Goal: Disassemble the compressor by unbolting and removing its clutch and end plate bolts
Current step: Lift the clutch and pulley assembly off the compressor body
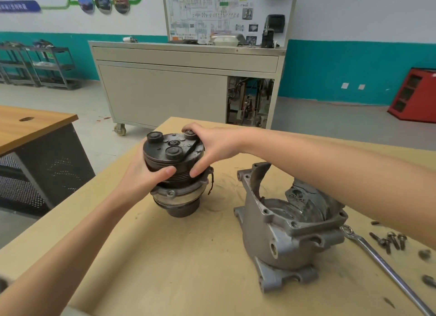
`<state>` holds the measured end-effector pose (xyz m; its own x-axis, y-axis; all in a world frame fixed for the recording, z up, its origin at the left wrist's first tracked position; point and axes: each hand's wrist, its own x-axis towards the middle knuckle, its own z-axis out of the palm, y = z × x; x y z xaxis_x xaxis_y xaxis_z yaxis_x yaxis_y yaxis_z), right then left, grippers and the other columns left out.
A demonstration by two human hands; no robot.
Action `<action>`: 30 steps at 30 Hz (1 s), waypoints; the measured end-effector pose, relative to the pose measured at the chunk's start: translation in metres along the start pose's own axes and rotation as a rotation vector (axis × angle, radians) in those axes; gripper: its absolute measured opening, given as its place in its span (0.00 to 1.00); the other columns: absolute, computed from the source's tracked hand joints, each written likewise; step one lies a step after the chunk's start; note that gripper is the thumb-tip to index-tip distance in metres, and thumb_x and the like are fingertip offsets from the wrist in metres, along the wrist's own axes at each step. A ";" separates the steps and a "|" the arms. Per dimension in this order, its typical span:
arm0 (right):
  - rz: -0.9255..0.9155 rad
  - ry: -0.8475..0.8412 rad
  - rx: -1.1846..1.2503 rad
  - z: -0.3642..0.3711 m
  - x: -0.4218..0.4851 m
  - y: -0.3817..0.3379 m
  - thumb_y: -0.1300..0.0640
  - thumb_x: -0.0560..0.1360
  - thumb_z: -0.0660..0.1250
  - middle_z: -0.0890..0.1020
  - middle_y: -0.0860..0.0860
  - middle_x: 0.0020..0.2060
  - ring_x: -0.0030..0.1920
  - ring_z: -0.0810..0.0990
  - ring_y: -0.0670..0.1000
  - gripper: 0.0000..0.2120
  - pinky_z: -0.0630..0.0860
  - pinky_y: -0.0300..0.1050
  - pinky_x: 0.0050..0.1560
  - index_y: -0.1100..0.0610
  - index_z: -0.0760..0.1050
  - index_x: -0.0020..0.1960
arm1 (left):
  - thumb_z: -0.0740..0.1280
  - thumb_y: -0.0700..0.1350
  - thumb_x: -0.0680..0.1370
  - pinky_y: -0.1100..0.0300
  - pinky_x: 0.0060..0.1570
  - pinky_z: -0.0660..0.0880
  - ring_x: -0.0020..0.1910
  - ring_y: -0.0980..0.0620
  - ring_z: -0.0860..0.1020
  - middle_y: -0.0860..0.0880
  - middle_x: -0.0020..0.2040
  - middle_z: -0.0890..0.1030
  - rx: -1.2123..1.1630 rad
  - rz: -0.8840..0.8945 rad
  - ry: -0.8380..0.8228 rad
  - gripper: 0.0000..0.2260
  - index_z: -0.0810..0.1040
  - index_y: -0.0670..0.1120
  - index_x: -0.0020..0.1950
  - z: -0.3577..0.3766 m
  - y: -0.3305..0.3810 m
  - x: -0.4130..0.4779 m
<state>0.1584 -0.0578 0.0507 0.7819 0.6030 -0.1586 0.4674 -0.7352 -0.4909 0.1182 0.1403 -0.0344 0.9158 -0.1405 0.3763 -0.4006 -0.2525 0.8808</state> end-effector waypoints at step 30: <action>0.595 0.308 0.599 0.030 -0.218 0.041 0.67 0.73 0.53 0.82 0.61 0.28 0.26 0.82 0.58 0.09 0.76 0.41 0.22 0.66 0.71 0.41 | 0.66 0.55 0.68 0.62 0.47 0.72 0.45 0.61 0.78 0.57 0.44 0.81 -0.128 -0.366 -0.317 0.12 0.78 0.51 0.48 0.141 0.065 -0.057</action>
<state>-0.0053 -0.2104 0.0390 0.9423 0.0013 -0.3348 -0.2760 -0.5631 -0.7790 0.0362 -0.0031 -0.0393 0.9339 -0.3536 -0.0527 -0.0294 -0.2230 0.9744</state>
